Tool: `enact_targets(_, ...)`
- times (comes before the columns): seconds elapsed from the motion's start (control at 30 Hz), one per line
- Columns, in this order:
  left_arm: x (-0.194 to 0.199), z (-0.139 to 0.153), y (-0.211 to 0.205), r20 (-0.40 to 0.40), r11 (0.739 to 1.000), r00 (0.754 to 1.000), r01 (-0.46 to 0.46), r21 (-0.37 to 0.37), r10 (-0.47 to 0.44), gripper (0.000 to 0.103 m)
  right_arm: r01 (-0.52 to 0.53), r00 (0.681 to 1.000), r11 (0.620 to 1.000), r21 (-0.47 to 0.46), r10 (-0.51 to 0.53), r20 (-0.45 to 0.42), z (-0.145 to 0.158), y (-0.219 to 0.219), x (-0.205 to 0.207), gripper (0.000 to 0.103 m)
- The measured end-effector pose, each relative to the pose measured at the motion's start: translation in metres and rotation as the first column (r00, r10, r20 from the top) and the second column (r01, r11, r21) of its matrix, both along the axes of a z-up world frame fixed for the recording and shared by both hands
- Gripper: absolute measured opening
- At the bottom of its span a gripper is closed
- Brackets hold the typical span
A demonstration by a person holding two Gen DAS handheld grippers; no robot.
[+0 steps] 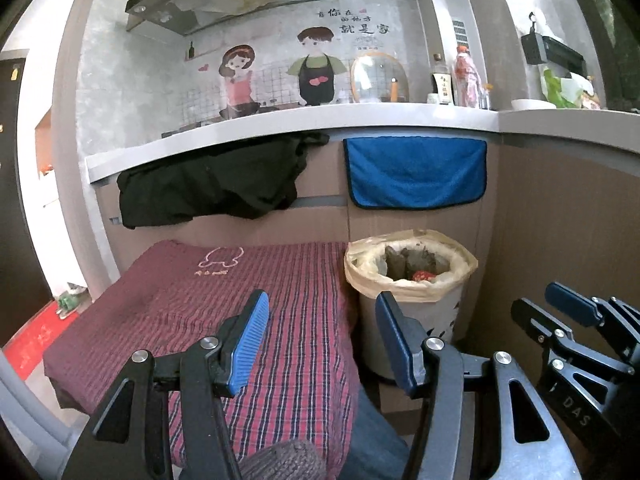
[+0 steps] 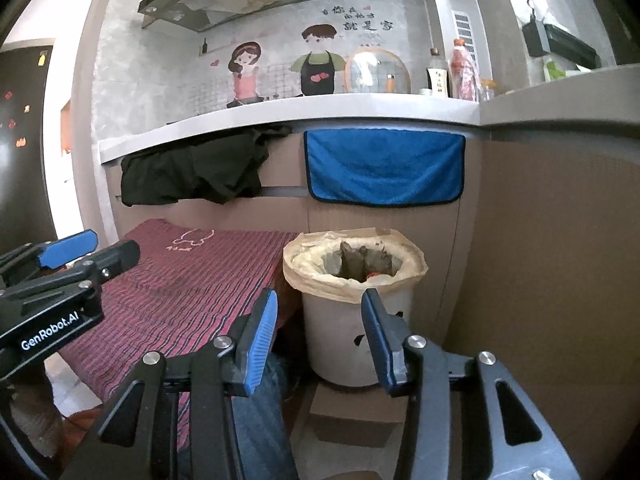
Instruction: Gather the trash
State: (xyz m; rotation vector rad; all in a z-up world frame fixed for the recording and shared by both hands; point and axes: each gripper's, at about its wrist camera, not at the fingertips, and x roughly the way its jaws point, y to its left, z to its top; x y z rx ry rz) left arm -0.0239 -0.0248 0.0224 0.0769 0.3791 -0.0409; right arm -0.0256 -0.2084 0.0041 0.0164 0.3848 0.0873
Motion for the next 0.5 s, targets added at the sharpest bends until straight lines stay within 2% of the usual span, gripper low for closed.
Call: enact_targets(0.5, 0.0014, -0.0014, 0.0026, -0.017, 1.000, 1.000, -0.022, -0.006, 0.021, 0.057, 0.016, 1.000, 1.000, 0.000, -0.016, 0.015, -0.0015, 0.0011, -0.0071, 0.041)
